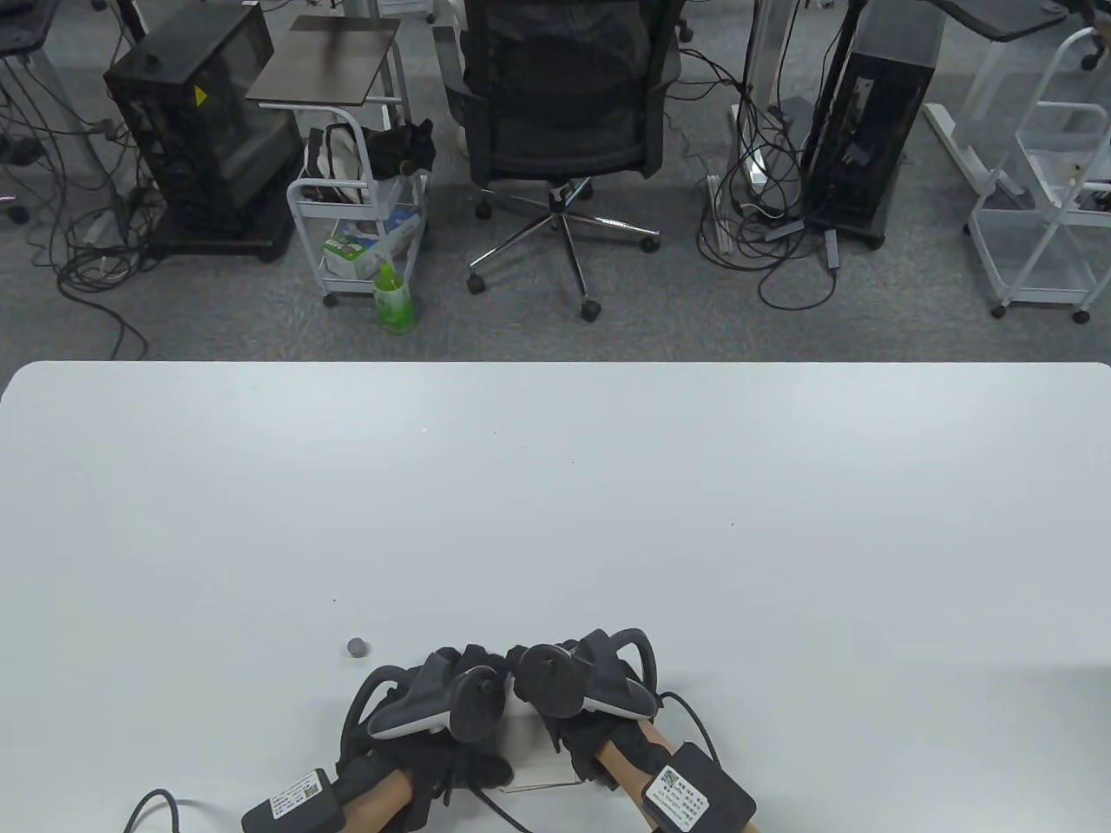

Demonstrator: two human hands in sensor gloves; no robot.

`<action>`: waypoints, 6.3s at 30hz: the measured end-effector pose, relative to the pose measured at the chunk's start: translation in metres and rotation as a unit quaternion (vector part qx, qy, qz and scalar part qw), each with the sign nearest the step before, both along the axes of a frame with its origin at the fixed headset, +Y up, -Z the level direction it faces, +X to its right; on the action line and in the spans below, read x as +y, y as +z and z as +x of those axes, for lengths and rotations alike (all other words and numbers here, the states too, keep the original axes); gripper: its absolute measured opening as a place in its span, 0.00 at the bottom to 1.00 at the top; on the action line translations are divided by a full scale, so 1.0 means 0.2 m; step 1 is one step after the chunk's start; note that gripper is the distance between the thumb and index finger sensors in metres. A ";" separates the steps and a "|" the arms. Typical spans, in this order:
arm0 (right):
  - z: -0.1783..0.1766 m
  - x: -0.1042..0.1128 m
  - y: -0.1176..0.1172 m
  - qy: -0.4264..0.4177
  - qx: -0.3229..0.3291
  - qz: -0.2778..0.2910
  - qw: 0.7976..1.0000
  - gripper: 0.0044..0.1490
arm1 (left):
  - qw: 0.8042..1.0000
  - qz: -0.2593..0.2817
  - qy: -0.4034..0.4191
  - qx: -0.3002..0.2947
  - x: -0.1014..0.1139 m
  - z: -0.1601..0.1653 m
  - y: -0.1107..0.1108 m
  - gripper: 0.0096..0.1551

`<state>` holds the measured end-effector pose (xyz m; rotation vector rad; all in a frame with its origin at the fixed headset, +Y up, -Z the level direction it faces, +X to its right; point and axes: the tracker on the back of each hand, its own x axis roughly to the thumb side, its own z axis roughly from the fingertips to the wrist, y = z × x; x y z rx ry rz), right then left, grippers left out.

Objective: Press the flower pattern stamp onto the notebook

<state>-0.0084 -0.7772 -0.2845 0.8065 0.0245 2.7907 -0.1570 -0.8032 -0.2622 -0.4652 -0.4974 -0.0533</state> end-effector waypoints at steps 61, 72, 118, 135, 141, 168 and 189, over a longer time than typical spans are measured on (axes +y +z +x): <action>0.15 0.02 -0.01 -0.013 -0.015 0.002 1.000 0.27 | 1.000 -0.001 0.000 0.000 0.00 0.00 0.00 0.68; 0.12 0.01 -0.01 -0.006 -0.012 -0.007 1.000 0.27 | 1.000 -0.001 0.000 0.000 0.00 0.00 0.00 0.68; 0.01 0.06 0.05 -0.044 0.029 0.013 0.999 0.28 | 1.000 -0.001 -0.006 -0.002 -0.01 0.00 0.01 0.68; -0.05 0.02 0.05 -0.014 0.036 0.016 0.999 0.28 | 1.000 -0.001 -0.006 -0.002 -0.01 0.00 0.01 0.68; -0.07 0.02 0.05 -0.012 0.036 0.015 0.999 0.28 | 1.000 -0.001 -0.006 -0.002 -0.01 0.00 0.01 0.68; -0.11 -0.01 0.05 -0.001 0.038 0.000 0.999 0.27 | 1.000 0.000 -0.011 -0.004 0.00 0.00 0.01 0.67; -0.09 0.03 0.06 -0.006 0.036 0.011 0.999 0.28 | 1.000 -0.001 -0.010 -0.004 -0.01 0.00 0.01 0.68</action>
